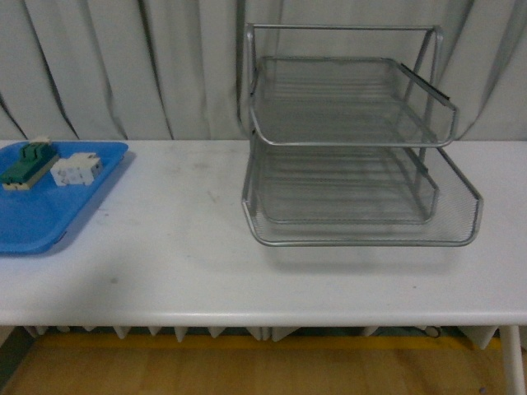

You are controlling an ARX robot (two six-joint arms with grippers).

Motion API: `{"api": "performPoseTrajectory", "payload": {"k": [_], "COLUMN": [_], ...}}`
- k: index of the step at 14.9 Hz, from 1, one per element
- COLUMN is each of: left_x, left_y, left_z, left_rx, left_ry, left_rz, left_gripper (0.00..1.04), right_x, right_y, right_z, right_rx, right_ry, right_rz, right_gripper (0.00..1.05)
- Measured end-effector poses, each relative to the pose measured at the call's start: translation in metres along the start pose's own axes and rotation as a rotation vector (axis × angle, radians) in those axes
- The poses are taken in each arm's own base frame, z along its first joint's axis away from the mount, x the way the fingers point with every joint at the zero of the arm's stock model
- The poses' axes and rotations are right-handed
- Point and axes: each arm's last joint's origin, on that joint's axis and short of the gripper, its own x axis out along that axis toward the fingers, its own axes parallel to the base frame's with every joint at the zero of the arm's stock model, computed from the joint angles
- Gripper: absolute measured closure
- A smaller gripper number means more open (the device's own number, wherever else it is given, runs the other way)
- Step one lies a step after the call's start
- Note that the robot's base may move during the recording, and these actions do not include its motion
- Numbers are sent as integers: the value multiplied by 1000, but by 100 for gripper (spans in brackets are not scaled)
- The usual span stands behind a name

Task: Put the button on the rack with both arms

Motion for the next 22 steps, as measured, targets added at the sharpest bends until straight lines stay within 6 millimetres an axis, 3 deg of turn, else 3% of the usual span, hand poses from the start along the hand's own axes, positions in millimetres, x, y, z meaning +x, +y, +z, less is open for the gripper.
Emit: {"api": "performPoseTrajectory", "payload": {"k": [5, 8, 11, 15, 17, 19, 22], "left_x": [0, 48, 112, 184, 209, 217, 184], "left_y": [0, -40, -93, -148, -161, -159, -140], "left_z": [0, 34, 71, 78, 75, 70, 73], "left_rx": [0, 148, 258, 463, 497, 489, 444], "left_ry": [2, -63, -48, 51, 52, 69, 5], "left_rz": [-1, -106, -295, -404, -393, -397, -436], "left_gripper": [69, 69, 69, 69, 69, 50, 24], "right_x": [0, 0, 0, 0, 0, 0, 0], "right_y": [0, 0, 0, 0, 0, 0, 0], "right_z": [0, 0, 0, 0, 0, 0, 0], "right_rx": [0, 0, 0, 0, 0, 0, 0], "right_ry": [-1, 2, 2, 2, 1, 2, 1], "right_rz": [-2, -2, -2, -2, -2, -2, -2], "right_gripper": [6, 6, 6, 6, 6, 6, 6]}}
